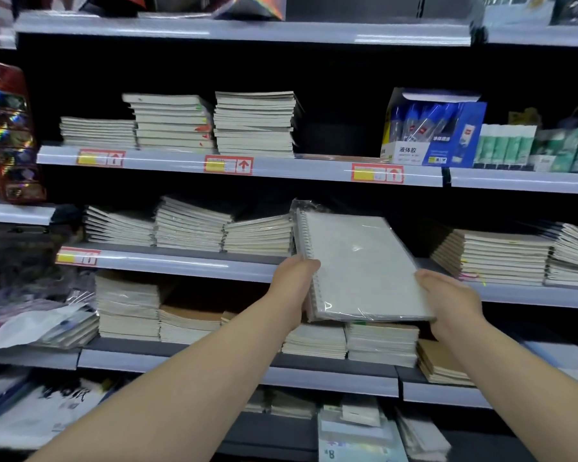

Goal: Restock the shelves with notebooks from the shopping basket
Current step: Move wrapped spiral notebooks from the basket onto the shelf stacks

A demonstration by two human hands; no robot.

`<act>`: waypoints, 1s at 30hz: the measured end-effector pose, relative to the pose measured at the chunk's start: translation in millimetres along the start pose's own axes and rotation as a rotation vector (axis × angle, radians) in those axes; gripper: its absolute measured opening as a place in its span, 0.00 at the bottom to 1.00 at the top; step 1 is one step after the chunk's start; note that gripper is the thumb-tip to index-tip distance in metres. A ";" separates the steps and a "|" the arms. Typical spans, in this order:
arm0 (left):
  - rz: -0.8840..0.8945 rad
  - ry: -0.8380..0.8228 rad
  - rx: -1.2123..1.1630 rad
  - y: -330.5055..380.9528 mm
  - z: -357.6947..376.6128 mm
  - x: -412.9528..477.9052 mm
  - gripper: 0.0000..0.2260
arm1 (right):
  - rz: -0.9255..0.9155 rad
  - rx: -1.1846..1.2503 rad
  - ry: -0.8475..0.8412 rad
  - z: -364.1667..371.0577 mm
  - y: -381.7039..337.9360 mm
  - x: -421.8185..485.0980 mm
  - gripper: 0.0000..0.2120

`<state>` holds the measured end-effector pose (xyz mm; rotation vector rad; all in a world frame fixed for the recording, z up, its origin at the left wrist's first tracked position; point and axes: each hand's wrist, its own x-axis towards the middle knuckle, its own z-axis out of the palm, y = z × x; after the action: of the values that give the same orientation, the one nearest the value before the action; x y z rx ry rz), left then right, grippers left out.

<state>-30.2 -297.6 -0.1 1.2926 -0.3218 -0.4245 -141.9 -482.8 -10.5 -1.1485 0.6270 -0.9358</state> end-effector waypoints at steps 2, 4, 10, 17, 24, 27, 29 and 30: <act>0.017 -0.008 0.013 7.2 1.3 11.7 0.05 | -0.014 0.017 0.016 8.7 -0.9 10.1 0.05; 0.036 -0.009 0.037 14.9 2.9 25.0 0.04 | -0.022 0.040 0.027 18.3 -1.1 21.7 0.03; 0.048 -0.007 0.127 34.7 6.3 64.1 0.02 | 0.007 0.064 0.051 46.1 0.5 67.8 0.04; 0.104 -0.029 0.076 39.4 -0.1 106.0 0.03 | 0.092 0.044 0.099 79.0 15.7 102.5 0.07; 0.213 -0.103 0.091 44.0 -9.9 138.3 0.10 | 0.108 -0.034 0.132 109.1 19.5 131.2 0.18; 0.288 -0.125 0.149 43.9 -13.9 141.9 0.10 | 0.098 -0.048 0.141 117.0 20.4 141.7 0.18; 0.333 -0.148 0.198 44.7 -14.8 141.7 0.11 | 0.074 -0.091 0.115 119.6 19.6 144.7 0.11; 0.365 -0.152 0.238 43.5 -14.4 142.0 0.12 | 0.047 -0.115 0.100 120.3 19.3 145.5 0.05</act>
<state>106.7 -343.5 37.6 1.3995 -0.7411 -0.1766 34.0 -549.6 15.0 -1.1884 0.7942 -0.9306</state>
